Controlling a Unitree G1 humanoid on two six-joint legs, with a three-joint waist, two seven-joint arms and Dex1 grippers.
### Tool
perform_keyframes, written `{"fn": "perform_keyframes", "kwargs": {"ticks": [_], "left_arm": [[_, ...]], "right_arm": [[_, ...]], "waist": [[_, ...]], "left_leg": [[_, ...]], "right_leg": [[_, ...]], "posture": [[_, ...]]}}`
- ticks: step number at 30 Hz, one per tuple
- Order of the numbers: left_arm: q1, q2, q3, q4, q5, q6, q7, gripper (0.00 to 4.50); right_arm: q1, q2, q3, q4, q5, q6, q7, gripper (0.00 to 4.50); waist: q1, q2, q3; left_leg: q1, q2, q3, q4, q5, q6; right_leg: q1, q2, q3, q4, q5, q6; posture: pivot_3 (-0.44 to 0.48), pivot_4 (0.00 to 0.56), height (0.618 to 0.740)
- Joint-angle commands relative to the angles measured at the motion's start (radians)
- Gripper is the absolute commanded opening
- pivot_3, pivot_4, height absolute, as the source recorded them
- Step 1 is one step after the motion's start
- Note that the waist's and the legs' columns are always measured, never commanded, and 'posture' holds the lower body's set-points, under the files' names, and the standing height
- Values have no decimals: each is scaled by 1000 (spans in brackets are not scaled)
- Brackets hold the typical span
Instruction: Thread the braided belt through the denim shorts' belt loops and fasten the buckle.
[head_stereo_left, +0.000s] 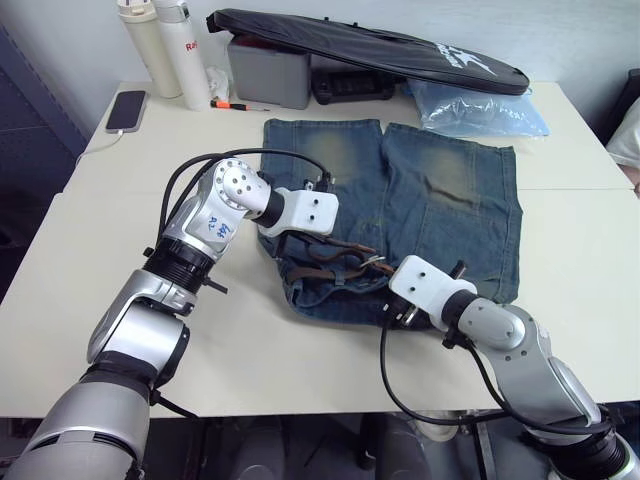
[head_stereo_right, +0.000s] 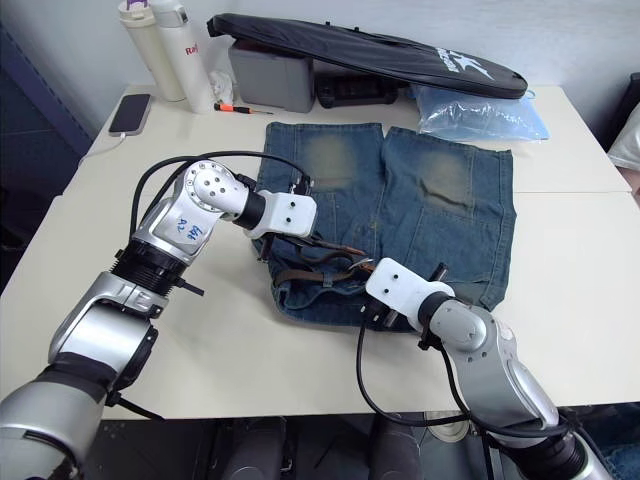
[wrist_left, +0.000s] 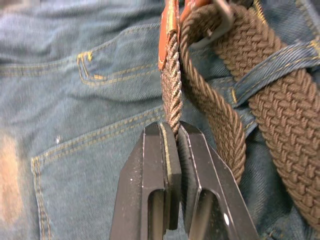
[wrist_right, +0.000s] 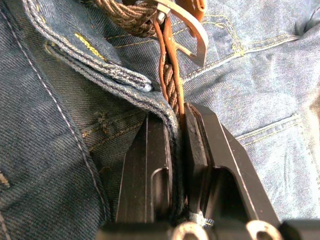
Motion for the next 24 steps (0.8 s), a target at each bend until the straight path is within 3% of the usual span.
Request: {"fn": "perform_keyframes", "kwargs": {"ticks": [1,24], "left_arm": [[-27,-5,23,6,-14,-54,4,0],[-214,-72,-34,329,97,-431,21,0]], "right_arm": [[-15,-11,-8,-18,-18,-6,-6,45],[-24,-11,-13,-5,-37,-5,-20,45]], "waist": [[0,0,0],[0,0,0]], "left_leg": [[0,0,0,0,0,0],[0,0,0,0,0,0]], "right_leg": [[0,0,0,0,0,0],[0,0,0,0,0,0]], "posture": [[0,150,740],[0,150,740]]}}
